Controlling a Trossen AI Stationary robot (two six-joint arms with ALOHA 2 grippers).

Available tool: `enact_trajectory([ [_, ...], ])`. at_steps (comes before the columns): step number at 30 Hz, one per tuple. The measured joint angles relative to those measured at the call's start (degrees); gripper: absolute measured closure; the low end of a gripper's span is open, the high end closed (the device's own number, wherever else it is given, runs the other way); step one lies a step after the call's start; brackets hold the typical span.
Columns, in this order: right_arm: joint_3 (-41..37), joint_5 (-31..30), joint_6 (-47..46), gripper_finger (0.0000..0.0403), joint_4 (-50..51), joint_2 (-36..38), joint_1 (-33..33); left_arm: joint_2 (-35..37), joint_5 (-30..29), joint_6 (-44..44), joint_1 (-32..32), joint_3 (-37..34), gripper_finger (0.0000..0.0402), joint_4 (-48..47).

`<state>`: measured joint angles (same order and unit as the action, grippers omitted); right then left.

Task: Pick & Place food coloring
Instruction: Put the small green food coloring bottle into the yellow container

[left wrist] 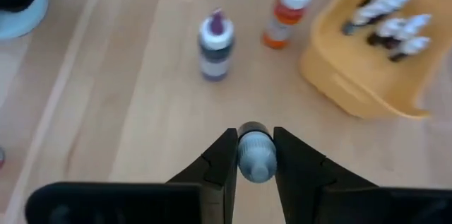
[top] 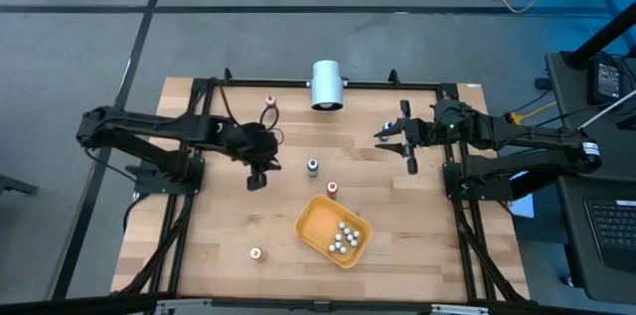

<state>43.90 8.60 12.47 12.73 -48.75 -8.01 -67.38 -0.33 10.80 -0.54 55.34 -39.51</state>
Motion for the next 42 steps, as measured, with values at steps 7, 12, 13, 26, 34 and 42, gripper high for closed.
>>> enact_trajectory([
  [7,0.0,0.0,0.0,0.0280,0.0,0.0,0.0,-1.8,-3.3,-0.8,7.9,11.4,0.0331,-6.3],
  [12,0.0,0.0,0.0,0.0280,0.0,0.0,0.0,-5.4,-6.8,-1.8,11.9,19.5,0.0332,-7.2],
  [13,0.0,0.0,0.0,0.0280,0.0,0.0,0.0,-6.3,-7.3,-2.0,12.5,20.7,0.0332,-7.2],
  [26,0.0,0.0,0.0,0.0280,0.0,0.0,0.0,-22.0,-7.6,-4.7,15.1,34.8,0.0332,-7.5],
  [34,0.0,0.0,0.0,0.0280,0.0,0.0,0.0,-29.7,-4.0,-4.5,15.5,47.9,0.0332,-9.1],
  [42,0.0,0.0,0.0,0.0280,0.0,0.0,0.0,-37.8,-5.8,-6.0,17.5,61.2,0.0332,-15.0],
])
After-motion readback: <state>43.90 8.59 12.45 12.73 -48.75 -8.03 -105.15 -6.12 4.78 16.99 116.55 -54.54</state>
